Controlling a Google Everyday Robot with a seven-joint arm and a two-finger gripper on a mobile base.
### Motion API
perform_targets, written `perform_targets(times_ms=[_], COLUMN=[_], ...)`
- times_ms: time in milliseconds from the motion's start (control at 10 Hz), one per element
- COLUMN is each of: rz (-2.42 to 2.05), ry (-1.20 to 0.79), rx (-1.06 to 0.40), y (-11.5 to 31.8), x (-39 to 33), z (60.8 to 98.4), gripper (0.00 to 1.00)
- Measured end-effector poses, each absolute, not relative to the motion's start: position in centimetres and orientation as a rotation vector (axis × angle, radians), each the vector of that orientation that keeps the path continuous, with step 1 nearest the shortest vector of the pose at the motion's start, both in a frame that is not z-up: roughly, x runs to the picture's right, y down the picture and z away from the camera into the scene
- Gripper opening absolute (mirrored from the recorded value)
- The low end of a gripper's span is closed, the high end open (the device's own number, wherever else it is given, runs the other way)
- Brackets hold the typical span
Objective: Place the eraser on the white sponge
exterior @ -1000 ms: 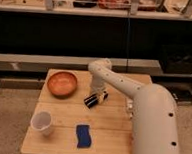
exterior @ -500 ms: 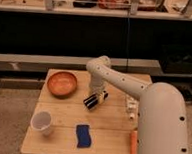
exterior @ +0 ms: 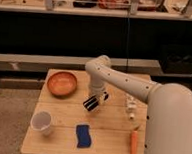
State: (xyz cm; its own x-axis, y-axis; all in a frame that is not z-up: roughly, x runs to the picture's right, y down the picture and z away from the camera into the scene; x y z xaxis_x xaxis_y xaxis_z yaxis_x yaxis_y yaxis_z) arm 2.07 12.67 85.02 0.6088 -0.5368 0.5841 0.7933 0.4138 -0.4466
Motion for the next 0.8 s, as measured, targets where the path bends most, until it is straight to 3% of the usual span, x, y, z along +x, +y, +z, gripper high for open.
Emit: perform_targets(times_ms=[800], rz=[-0.930], ry=[-0.384], rx=[-0.755], y=[15.8], x=[1.0], z=[81.1], gripper=[0.04])
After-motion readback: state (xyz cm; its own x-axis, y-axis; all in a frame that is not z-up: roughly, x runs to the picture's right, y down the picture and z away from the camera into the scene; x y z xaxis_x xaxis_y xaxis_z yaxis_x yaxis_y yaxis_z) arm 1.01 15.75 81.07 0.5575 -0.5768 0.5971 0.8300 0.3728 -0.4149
